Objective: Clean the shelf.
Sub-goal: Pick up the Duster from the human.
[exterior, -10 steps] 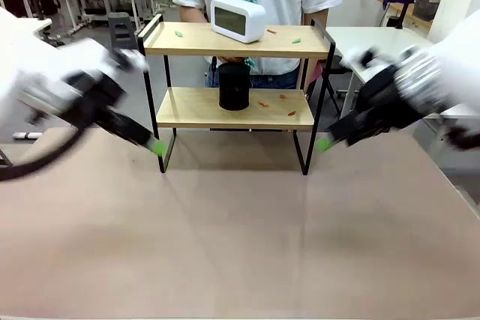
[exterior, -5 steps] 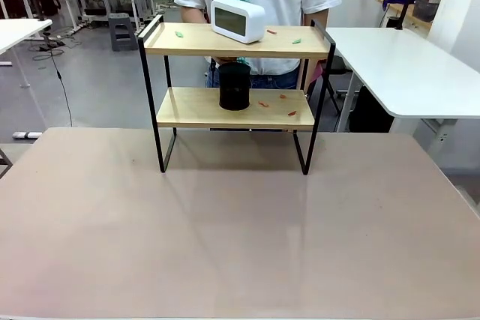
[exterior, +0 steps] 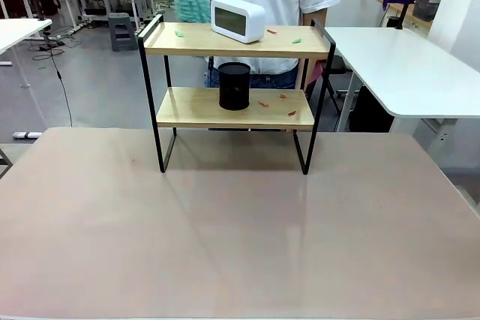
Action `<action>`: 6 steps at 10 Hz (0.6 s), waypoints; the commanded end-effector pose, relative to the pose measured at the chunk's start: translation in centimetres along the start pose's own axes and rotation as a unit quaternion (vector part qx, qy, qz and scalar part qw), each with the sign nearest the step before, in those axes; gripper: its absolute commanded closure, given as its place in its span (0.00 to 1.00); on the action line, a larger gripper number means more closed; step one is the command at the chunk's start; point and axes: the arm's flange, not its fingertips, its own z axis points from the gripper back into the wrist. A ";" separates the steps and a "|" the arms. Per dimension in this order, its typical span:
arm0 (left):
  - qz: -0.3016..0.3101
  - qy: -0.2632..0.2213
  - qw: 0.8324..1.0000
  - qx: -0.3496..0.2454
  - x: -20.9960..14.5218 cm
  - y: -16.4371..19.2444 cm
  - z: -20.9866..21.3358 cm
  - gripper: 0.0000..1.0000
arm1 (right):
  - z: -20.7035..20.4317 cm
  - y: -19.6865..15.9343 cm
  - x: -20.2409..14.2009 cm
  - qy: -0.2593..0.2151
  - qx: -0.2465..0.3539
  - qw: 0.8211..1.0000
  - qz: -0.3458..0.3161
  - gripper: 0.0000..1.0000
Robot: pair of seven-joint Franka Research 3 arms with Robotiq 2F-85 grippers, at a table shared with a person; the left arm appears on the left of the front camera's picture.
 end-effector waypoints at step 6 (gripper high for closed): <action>-0.003 -0.011 1.000 -0.005 -0.5 1.0 0.8 0.00 | 1.1 -0.8 -0.4 -0.013 0.007 1.000 0.006 0.00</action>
